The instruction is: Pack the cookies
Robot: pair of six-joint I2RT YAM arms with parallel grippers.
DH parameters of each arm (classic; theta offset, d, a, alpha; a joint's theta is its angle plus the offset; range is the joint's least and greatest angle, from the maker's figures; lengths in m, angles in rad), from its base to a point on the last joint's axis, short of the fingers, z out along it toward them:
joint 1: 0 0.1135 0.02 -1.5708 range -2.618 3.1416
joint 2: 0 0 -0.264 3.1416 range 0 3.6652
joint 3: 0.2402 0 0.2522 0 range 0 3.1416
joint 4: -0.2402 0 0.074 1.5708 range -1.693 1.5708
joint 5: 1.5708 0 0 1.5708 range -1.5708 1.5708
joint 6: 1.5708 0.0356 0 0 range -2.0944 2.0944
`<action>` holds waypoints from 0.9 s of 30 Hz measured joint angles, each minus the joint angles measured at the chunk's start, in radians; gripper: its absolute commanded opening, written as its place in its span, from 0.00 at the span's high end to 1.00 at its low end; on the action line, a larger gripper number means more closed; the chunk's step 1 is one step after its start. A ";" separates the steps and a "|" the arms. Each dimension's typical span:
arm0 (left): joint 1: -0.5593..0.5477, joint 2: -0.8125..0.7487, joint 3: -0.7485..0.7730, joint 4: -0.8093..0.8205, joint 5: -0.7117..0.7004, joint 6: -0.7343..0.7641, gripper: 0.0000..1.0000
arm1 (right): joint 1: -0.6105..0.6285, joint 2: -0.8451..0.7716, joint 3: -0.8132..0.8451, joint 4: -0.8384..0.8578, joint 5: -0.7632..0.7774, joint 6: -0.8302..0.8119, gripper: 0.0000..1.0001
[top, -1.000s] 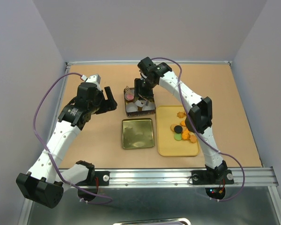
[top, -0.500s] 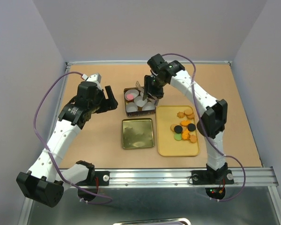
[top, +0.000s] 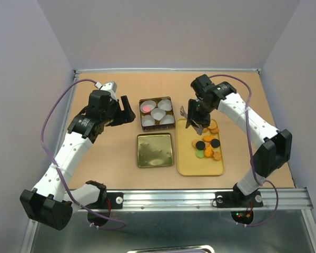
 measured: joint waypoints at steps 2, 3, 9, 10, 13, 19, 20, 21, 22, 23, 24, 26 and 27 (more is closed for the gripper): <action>0.000 0.000 0.000 0.005 0.008 0.001 0.16 | -0.033 -0.041 -0.054 -0.007 0.008 0.006 0.47; 0.000 0.000 0.000 0.008 0.012 0.002 0.17 | -0.054 -0.065 -0.084 -0.018 0.013 0.013 0.47; 0.000 0.000 -0.002 0.022 0.037 0.006 0.17 | -0.129 -0.153 -0.180 -0.048 0.031 0.031 0.47; 0.000 0.000 -0.003 0.024 0.039 0.007 0.17 | -0.129 -0.156 -0.192 -0.050 0.029 0.032 0.47; 0.000 0.000 -0.011 0.035 0.048 0.008 0.17 | -0.129 -0.161 -0.248 -0.050 0.010 0.039 0.47; 0.000 0.000 -0.031 0.043 0.058 0.008 0.17 | -0.129 -0.161 -0.317 -0.050 -0.023 0.050 0.47; 0.000 0.000 -0.034 0.045 0.059 0.008 0.17 | -0.129 -0.161 -0.323 -0.048 -0.027 0.050 0.47; 0.000 0.000 -0.035 0.045 0.059 0.008 0.17 | -0.129 -0.161 -0.325 -0.048 -0.029 0.050 0.47; 0.000 0.000 -0.037 0.048 0.060 0.008 0.17 | -0.129 -0.161 -0.327 -0.049 -0.031 0.050 0.47; 0.000 0.000 -0.041 0.052 0.060 0.008 0.17 | -0.129 -0.161 -0.328 -0.049 -0.034 0.050 0.47; 0.000 0.000 -0.044 0.053 0.060 0.008 0.17 | -0.129 -0.161 -0.329 -0.048 -0.036 0.050 0.47; 0.000 0.000 -0.052 0.055 0.060 0.007 0.17 | -0.129 -0.161 -0.333 -0.045 -0.040 0.050 0.48; 0.000 0.000 -0.057 0.056 0.060 0.007 0.17 | -0.129 -0.161 -0.339 -0.043 -0.042 0.050 0.47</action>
